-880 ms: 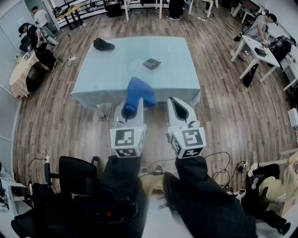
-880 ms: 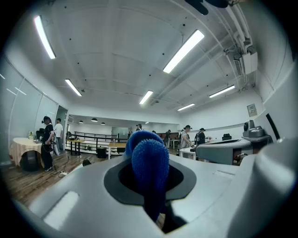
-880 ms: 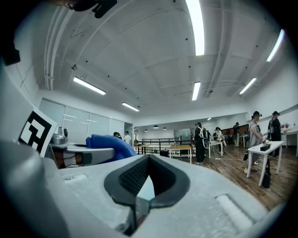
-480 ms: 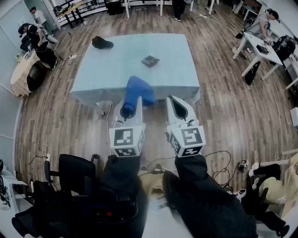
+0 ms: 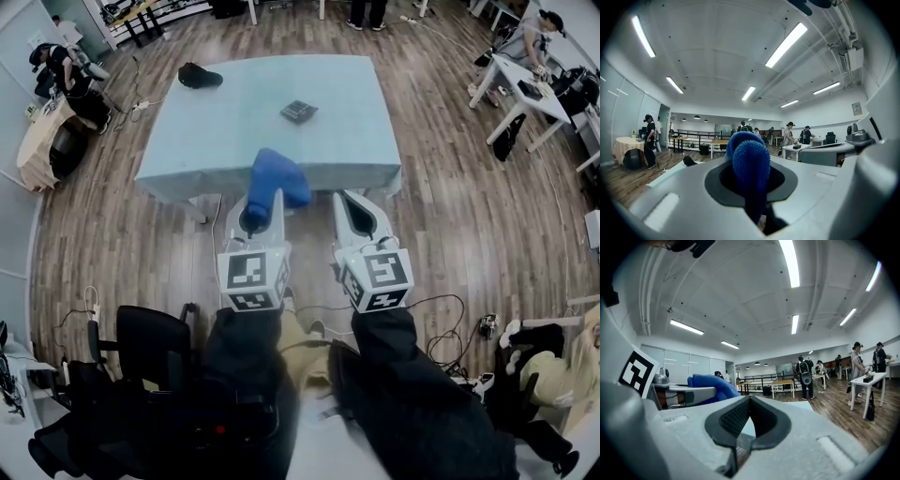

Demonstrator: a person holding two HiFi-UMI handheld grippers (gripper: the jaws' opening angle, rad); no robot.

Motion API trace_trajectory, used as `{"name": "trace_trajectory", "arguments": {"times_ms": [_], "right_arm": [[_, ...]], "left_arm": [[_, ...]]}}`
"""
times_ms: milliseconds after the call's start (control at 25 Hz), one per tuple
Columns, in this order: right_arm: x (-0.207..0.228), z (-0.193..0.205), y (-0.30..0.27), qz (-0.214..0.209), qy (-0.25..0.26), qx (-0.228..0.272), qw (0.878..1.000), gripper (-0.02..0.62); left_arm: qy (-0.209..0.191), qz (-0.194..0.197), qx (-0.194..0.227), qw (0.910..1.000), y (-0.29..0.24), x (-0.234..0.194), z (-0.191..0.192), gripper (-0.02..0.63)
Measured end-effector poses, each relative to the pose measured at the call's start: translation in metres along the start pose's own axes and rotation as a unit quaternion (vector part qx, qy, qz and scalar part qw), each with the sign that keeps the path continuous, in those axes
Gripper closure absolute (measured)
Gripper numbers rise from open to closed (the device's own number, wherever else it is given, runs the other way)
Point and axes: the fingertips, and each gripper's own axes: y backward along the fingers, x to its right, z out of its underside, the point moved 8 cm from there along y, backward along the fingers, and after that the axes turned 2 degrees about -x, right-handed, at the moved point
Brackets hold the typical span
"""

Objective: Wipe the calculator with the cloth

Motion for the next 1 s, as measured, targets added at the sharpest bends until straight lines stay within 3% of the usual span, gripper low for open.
{"name": "trace_trajectory", "arguments": {"times_ms": [400,1000], "right_arm": [[0.021,-0.001,-0.069,0.031,0.008,0.004,0.999,0.597],[0.037,-0.012,-0.209,0.049,0.001,-0.013,0.999,0.597]], "left_arm": [[0.004,-0.007,0.005,1.0,-0.059,-0.045,-0.001,0.549],[0.019,0.014,-0.005,0.9997,-0.174,-0.142,-0.007,0.549]]}}
